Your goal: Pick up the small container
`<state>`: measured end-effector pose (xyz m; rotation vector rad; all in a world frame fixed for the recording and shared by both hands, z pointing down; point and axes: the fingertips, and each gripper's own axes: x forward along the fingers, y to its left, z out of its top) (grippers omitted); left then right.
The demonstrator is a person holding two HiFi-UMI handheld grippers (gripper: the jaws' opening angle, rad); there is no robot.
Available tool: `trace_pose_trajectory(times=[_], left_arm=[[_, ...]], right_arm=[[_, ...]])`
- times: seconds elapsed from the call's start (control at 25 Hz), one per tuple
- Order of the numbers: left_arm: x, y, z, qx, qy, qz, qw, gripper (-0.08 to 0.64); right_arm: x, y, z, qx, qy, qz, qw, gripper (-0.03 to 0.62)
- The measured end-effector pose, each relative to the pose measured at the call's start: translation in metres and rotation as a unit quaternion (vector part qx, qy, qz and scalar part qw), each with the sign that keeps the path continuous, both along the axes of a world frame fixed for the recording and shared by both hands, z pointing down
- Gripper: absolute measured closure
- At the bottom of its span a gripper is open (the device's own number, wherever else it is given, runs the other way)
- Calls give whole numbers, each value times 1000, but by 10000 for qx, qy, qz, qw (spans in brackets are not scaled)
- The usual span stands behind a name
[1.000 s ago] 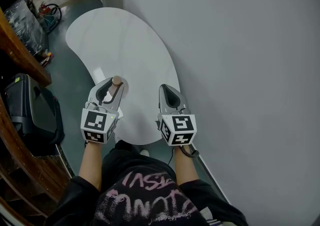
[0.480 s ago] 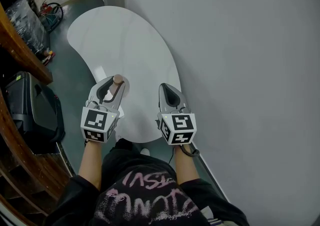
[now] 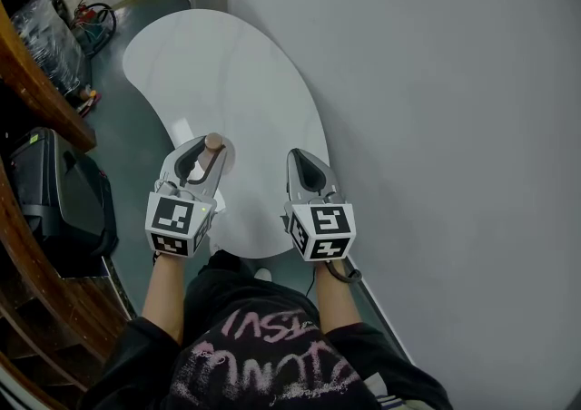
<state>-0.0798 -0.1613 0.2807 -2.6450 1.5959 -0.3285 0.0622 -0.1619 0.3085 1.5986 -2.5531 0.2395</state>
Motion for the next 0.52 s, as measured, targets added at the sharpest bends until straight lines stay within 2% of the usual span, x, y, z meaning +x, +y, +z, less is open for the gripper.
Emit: trace_pose_trajectory(times=[0.28,0.52], left_arm=[[3,-1,-5,98,41,57,9999,434],[10,-7,-5,-36,85,94,9999,434]], right_arm=[[1,-3,0,2,6,-5,10000,583],[4,-9,-4,-7,15,-6,10000,583]])
